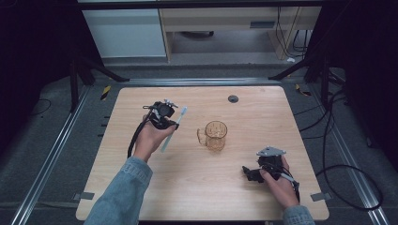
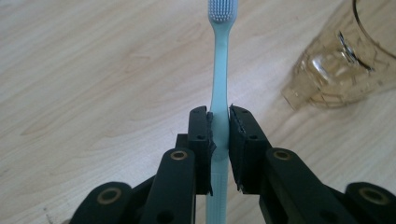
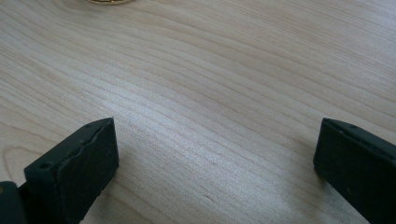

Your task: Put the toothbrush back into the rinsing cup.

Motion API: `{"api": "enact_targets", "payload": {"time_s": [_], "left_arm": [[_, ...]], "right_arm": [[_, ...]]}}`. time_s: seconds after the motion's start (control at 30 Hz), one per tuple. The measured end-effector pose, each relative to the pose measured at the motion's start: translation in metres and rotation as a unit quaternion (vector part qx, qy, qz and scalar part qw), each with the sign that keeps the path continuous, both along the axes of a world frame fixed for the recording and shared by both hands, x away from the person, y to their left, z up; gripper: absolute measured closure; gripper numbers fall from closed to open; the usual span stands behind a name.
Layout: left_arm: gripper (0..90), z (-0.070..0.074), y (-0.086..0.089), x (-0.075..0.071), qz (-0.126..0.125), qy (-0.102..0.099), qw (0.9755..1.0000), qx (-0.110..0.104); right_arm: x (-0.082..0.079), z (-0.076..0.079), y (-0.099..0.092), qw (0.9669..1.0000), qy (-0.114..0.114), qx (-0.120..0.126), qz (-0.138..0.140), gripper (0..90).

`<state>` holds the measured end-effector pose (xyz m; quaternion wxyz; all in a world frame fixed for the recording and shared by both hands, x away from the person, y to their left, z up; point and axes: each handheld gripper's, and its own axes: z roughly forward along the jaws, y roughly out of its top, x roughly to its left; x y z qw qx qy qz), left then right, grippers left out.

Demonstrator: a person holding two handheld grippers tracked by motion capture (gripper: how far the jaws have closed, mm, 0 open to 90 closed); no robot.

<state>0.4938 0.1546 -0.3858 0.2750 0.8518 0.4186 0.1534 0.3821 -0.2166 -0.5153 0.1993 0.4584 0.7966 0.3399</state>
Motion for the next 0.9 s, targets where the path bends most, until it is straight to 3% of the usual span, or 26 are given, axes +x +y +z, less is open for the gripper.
{"api": "enact_targets", "payload": {"time_s": [0.17,0.67,0.73,0.83,0.9], "left_arm": [[78.8,0.011,-0.003,-0.005,0.019,-0.052,0.9982,-0.023],[78.7,0.023,-0.032,-0.013,0.008,-0.095,0.9945,-0.043],[78.7,0.030,-0.036,-0.014,0.010,-0.111,0.9923,-0.055],[78.8,0.032,-0.039,-0.011,0.014,-0.125,0.9903,-0.060],[78.7,0.033,-0.041,-0.011,0.021,-0.139,0.9875,-0.071]], "right_arm": [[0.000,0.000,0.000,1.0000,0.000,0.000,0.000,0.4],[-0.002,0.000,0.001,0.9999,0.001,0.001,-0.014,0.4],[-0.002,0.000,0.002,0.9999,0.001,0.001,-0.016,0.3],[-0.002,0.000,0.002,0.9999,0.000,0.001,-0.016,0.3],[-0.002,0.000,0.002,0.9999,0.000,0.001,-0.016,0.4]]}}
